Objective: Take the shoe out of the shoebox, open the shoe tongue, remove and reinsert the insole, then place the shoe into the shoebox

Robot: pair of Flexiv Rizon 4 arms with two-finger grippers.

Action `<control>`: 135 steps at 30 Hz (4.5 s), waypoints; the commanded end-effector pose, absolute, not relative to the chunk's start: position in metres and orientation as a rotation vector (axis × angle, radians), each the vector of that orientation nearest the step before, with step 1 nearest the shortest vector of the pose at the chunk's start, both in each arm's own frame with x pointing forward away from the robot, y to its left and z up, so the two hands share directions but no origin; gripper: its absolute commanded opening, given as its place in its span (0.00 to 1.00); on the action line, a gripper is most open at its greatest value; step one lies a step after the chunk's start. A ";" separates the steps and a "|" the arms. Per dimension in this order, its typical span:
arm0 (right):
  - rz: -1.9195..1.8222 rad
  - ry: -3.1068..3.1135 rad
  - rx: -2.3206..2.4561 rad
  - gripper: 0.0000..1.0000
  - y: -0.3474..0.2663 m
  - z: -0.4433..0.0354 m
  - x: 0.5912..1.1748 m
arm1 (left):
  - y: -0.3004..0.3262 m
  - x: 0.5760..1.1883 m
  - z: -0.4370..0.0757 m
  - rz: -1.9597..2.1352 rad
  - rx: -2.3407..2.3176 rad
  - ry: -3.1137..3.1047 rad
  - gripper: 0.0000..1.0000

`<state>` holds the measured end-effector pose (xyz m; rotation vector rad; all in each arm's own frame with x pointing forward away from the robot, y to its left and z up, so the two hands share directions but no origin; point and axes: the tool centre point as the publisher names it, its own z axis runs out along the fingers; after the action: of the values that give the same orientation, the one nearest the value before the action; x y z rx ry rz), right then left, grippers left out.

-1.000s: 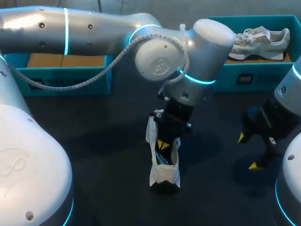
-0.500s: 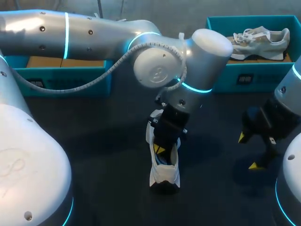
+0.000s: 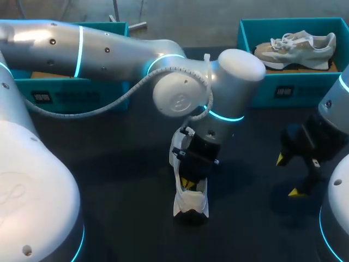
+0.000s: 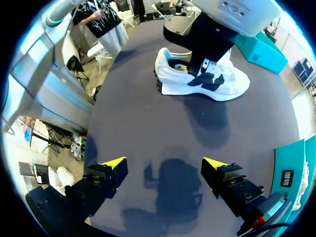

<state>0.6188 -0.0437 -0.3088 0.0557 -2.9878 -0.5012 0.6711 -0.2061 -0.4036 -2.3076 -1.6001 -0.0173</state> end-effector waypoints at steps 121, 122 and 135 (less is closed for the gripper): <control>-0.499 -2.991 0.054 1.00 -0.044 -0.309 0.618 | -0.188 0.677 -0.426 -0.016 -2.445 -1.674 0.00; -0.499 -2.991 0.054 1.00 -0.044 -0.309 0.618 | -0.189 0.678 -0.426 -0.006 -2.445 -1.701 0.00; -0.499 -2.991 0.054 1.00 -0.044 -0.309 0.618 | -0.205 0.683 -0.406 0.094 -2.429 -2.020 0.00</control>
<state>0.6190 -0.0436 -0.3090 0.0559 -2.9877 -0.5017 0.6869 -0.2118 -0.4076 -2.3955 -1.9888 0.0688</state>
